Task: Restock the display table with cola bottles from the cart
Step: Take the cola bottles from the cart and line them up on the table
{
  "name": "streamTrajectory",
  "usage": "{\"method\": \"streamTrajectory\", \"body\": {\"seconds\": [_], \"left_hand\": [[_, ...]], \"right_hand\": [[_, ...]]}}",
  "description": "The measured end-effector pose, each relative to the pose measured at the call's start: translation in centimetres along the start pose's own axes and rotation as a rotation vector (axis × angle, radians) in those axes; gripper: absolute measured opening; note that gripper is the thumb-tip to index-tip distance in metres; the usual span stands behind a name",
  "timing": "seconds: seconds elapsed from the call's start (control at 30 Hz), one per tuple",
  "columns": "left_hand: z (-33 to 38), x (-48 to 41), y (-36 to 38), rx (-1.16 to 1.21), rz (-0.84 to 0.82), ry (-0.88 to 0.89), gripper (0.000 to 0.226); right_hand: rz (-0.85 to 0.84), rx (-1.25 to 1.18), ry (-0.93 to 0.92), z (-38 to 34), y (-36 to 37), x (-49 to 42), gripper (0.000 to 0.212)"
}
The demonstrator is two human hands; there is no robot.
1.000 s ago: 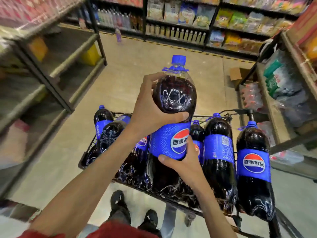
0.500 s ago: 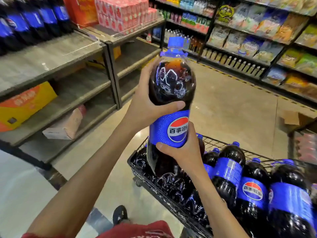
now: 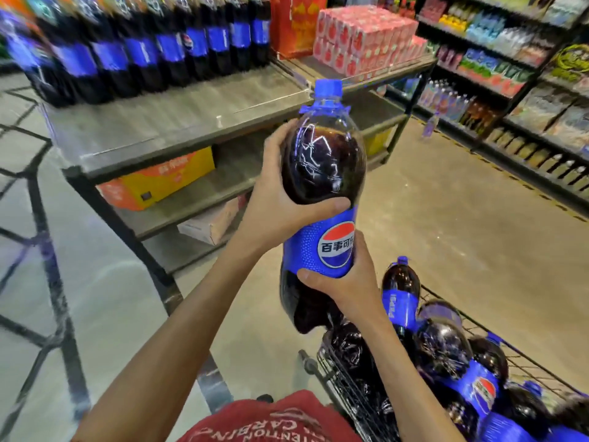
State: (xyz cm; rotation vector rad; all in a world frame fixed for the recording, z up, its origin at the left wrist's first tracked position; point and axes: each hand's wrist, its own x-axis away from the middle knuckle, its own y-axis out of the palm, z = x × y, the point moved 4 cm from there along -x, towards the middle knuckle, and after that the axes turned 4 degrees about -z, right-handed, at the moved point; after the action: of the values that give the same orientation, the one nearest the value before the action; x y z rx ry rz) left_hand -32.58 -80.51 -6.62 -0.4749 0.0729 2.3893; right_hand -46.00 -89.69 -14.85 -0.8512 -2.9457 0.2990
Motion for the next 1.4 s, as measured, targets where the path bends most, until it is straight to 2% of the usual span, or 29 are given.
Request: {"method": "streamTrajectory", "body": {"seconds": [0.13, 0.47, 0.7, 0.93, 1.4], "left_hand": [[-1.7, -1.4, -4.2, -0.023, 0.122, -0.027, 0.111], [-6.1, -7.1, -10.7, -0.131, 0.19, -0.137, 0.11], [-9.4, -14.4, -13.8, -0.165, 0.289, -0.136, 0.102], [-12.1, -23.9, -16.9, -0.147, 0.315, -0.091, 0.098], [-19.4, -39.0, -23.2, -0.177, 0.349, -0.052, 0.11]], "right_hand": [[-0.089, 0.003, -0.022, -0.6, 3.3, -3.8, 0.085], [-0.227, -0.024, 0.017, 0.4, 8.8, -13.2, 0.089], [-0.313, -0.033, -0.002, 0.3, 10.7, -23.0, 0.096], [-0.355, -0.044, -0.033, -0.8, 12.1, -34.3, 0.095], [-0.342, -0.013, -0.031, -0.3, 15.5, -51.4, 0.089]]}}
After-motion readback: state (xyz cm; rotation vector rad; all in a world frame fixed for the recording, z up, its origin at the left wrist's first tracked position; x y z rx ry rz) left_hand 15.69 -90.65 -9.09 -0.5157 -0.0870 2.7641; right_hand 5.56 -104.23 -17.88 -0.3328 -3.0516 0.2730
